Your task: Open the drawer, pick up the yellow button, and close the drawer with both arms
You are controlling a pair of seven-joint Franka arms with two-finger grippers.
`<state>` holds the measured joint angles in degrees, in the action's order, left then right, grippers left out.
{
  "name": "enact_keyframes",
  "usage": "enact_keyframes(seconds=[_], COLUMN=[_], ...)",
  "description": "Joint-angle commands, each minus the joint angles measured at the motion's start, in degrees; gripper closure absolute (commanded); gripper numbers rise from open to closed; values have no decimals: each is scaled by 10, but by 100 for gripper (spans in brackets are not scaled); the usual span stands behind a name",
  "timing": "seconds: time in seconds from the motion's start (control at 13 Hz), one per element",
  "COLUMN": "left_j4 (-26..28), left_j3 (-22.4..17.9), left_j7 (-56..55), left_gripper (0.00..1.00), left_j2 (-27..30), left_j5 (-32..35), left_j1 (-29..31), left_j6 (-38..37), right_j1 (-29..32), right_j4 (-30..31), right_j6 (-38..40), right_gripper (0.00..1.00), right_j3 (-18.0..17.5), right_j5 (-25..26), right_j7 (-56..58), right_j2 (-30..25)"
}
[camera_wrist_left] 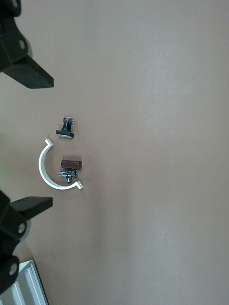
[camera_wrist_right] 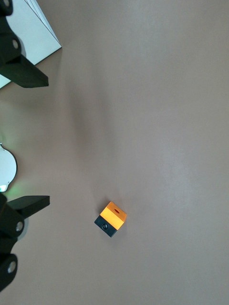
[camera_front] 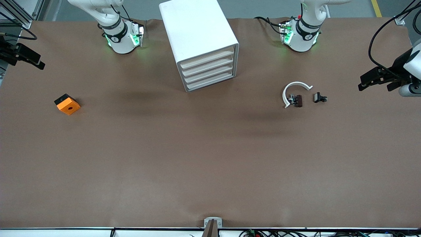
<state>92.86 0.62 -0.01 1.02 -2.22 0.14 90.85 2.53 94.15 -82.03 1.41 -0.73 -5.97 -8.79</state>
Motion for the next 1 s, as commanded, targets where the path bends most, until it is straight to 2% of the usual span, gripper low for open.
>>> enact_keyframes(seconds=[0.0, 0.46, 0.93], left_j4=[-17, -16, -15], left_j3=[3, 3, 6], left_j7=[8, -4, -30], left_gripper=[0, 0, 0], left_j2=[-7, -8, -84], left_j5=[-1, 0, -14], left_j1=[1, 5, -22], left_j6=[-9, -9, -3], right_j1=[13, 8, 8], right_j4=[16, 16, 16], right_j6=[-12, -47, -48], right_gripper=[0, 0, 0], right_j3=[-5, -7, -9], right_j5=[-6, -6, -6], right_j7=[8, 28, 41], right_j2=[-14, -14, -17])
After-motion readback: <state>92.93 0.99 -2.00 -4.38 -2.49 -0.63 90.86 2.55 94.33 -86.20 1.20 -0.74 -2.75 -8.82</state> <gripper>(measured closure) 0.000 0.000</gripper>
